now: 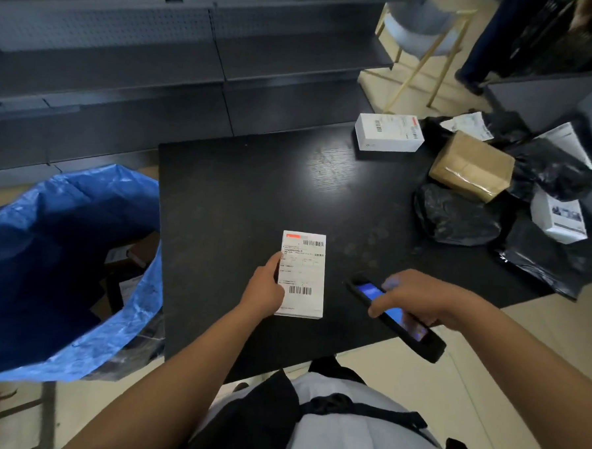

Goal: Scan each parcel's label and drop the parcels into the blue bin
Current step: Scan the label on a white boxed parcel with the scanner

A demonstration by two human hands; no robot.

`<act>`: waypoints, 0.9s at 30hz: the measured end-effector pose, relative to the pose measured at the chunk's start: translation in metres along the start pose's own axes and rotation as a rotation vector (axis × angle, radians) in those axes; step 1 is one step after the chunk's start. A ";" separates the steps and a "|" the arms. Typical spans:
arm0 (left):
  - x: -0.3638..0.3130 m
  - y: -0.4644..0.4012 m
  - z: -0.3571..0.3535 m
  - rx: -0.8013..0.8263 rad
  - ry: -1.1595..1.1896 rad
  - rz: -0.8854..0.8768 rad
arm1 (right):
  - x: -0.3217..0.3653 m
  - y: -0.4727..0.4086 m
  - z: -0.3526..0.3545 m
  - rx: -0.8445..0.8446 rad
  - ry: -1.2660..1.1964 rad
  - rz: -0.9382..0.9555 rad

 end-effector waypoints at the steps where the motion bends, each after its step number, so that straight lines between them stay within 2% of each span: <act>1: -0.007 0.002 0.002 -0.023 -0.041 -0.003 | -0.006 0.003 0.002 0.007 -0.060 0.014; 4: -0.020 0.009 -0.003 -0.111 -0.195 -0.004 | -0.020 0.007 0.002 0.016 -0.241 0.091; 6: -0.028 0.016 -0.020 -0.118 -0.326 0.058 | -0.027 0.007 0.001 -0.002 -0.316 0.146; 12: -0.043 0.014 -0.052 -0.178 -0.503 0.155 | -0.031 -0.018 0.003 -0.055 -0.428 0.191; 15: -0.041 0.016 -0.045 -0.187 -0.462 0.189 | -0.024 -0.036 0.006 -0.028 -0.445 0.207; 18: -0.027 0.027 -0.020 -0.253 -0.251 0.232 | -0.012 -0.054 0.006 0.024 -0.423 0.235; 22: 0.008 0.054 0.043 -0.478 0.010 0.407 | 0.007 -0.072 0.002 0.106 -0.381 0.279; 27: 0.039 0.092 0.159 -0.712 0.028 0.570 | 0.035 -0.079 -0.005 0.218 -0.325 0.332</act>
Point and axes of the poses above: each hand's wrist, its own y-axis away from the middle knuckle, its own z-axis out of the back of the hand, x = y × z, the point moved 6 cm from there along -y, towards the middle knuckle, and after that the axes turned 1 degree about z, right-handed, at the moved point
